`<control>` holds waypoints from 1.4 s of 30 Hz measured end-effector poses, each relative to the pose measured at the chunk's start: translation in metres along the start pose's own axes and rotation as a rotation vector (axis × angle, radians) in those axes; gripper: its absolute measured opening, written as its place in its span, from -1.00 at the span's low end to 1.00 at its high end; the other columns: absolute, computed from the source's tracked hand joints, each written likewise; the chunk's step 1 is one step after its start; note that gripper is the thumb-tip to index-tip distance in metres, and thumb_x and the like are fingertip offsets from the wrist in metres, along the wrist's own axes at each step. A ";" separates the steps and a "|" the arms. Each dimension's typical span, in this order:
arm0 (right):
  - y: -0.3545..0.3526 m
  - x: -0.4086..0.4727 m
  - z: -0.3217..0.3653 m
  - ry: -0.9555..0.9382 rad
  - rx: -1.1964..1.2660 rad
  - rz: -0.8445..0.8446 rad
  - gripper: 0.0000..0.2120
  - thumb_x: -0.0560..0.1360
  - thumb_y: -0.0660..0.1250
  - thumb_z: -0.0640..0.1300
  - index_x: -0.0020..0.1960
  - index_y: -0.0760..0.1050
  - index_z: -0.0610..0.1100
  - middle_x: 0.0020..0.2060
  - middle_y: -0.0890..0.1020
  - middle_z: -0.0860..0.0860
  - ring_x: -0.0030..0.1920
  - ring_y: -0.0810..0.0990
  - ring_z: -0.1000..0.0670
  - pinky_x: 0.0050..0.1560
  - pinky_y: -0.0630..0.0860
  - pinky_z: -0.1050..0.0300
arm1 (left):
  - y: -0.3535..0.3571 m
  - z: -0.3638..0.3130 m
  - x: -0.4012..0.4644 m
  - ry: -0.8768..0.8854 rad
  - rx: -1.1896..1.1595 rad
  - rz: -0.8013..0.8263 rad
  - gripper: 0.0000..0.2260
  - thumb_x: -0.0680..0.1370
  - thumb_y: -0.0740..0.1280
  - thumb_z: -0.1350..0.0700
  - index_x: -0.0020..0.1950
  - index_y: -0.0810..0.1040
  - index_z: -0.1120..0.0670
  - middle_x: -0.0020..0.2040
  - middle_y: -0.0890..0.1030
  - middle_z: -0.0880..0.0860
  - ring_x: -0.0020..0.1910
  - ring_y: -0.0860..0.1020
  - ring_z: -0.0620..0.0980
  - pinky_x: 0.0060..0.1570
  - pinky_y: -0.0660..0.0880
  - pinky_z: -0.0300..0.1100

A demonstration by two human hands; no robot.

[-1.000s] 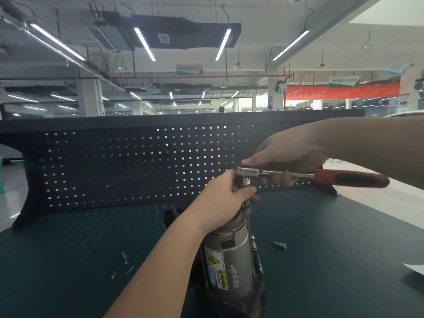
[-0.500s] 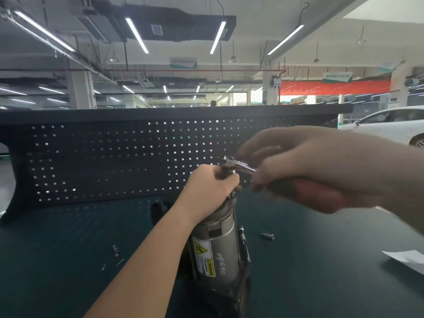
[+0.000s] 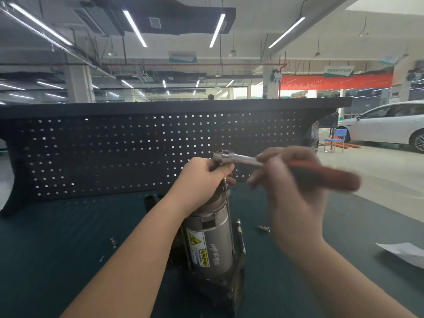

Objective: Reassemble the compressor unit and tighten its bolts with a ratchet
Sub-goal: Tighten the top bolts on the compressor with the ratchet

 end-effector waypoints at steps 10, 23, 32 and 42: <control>-0.012 0.036 -0.045 0.004 0.353 -0.353 -0.86 0.54 0.26 -0.24 -0.12 0.34 -0.06 -0.42 0.48 -0.08 -0.55 0.36 0.04 -0.50 0.30 0.25 | -0.003 0.000 -0.004 0.011 0.092 -0.106 -0.84 0.46 0.50 0.03 -0.22 0.69 0.11 -0.28 0.71 0.04 -0.37 0.60 -0.11 -0.33 0.48 -0.34; -0.021 0.046 -0.072 0.059 0.381 -0.289 -0.84 0.51 0.20 -0.17 -0.23 0.31 -0.12 -0.46 0.56 -0.07 -0.63 0.35 0.00 -0.50 0.29 0.29 | -0.001 -0.001 -0.001 -0.044 0.089 -0.068 -0.89 0.53 0.43 0.16 -0.19 0.71 0.08 -0.13 0.71 0.22 -0.17 0.60 0.06 -0.10 0.51 -0.19; -0.024 0.044 -0.076 -0.032 0.524 -0.317 -0.88 0.58 0.25 -0.19 -0.08 0.34 -0.05 -0.39 0.55 -0.07 -0.59 0.38 0.05 -0.48 0.35 0.23 | 0.000 -0.001 -0.002 0.025 0.123 -0.133 -0.78 0.36 0.52 -0.09 -0.20 0.74 0.06 -0.19 0.73 0.09 -0.16 0.69 0.02 -0.06 0.58 -0.18; -0.006 0.026 -0.046 -0.444 0.059 -0.048 -0.85 0.55 0.25 -0.17 -0.14 0.30 -0.07 -0.33 0.54 -0.01 -0.44 0.50 0.03 -0.36 0.43 0.21 | 0.001 -0.006 -0.007 0.028 0.069 -0.072 -0.80 0.55 0.39 0.15 -0.25 0.70 0.01 -0.29 0.71 -0.03 -0.32 0.62 -0.18 -0.29 0.51 -0.38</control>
Point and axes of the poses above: each hand's wrist, its own x-axis towards the middle knuckle, its own y-axis out of the palm, z = x × y, the point moved 6 cm from there along x, towards the middle knuckle
